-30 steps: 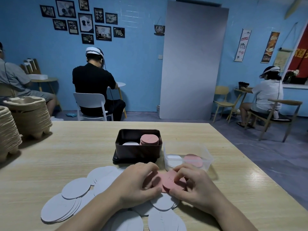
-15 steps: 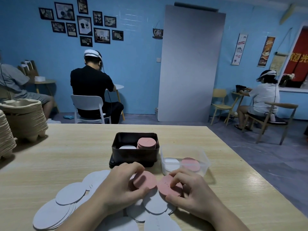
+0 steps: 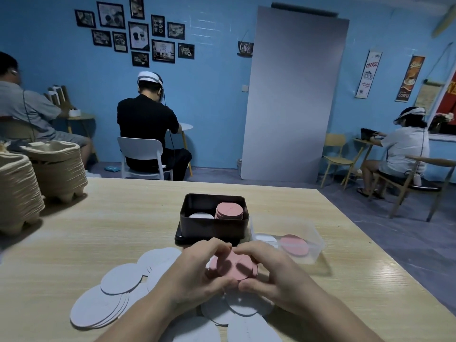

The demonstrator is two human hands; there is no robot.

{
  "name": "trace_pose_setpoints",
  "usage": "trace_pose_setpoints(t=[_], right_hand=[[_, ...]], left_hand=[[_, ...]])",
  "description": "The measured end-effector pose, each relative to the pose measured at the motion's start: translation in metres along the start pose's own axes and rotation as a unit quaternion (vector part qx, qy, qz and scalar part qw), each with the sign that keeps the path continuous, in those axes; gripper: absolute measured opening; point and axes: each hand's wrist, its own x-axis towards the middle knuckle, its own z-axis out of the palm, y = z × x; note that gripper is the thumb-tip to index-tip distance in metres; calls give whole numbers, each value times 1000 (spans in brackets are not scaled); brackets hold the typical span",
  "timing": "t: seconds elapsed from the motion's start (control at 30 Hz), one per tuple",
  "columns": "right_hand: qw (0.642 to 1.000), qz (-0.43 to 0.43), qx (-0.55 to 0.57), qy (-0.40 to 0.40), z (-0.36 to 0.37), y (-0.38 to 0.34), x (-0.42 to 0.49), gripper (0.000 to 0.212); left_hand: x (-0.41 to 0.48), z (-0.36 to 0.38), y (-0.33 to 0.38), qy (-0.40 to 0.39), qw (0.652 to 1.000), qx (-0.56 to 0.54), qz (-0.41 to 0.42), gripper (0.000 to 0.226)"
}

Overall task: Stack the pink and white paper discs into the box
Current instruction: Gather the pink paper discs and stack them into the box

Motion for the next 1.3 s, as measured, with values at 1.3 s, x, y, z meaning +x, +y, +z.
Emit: trace_pose_setpoints(t=[1.3], right_hand=[[999, -1, 19, 44, 12, 6, -3, 23]], left_hand=[[0, -4, -3, -37, 998, 36, 18, 40]])
